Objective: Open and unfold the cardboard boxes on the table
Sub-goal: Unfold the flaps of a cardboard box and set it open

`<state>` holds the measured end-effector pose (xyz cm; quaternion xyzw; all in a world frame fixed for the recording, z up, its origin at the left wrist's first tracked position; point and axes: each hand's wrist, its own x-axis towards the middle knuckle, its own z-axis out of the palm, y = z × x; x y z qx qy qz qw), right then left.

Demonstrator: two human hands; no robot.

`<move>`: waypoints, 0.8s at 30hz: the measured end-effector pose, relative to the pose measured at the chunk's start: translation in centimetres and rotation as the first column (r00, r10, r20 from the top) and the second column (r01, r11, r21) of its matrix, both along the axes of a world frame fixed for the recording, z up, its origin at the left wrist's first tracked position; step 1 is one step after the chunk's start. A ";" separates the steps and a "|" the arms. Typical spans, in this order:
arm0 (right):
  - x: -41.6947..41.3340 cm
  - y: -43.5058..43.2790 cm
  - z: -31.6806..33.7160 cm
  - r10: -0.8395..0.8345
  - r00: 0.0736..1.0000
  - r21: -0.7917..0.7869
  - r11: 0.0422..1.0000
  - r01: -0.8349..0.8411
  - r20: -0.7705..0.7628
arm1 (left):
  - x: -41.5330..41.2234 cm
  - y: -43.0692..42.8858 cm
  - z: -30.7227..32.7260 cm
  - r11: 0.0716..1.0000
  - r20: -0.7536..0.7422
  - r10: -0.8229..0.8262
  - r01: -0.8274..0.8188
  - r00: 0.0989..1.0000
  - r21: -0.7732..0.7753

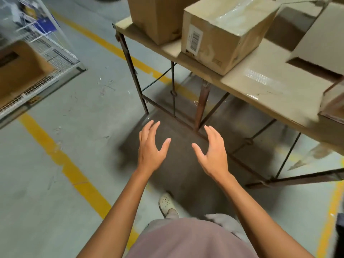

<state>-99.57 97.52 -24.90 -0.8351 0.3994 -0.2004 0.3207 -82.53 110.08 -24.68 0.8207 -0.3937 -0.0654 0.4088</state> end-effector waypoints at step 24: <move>15.9 -21.3 13.0 -0.232 0.890 -0.146 0.940 0.309 0.392 | 16.9 -27.5 13.0 0.935 0.292 -0.283 0.331 0.914 -0.130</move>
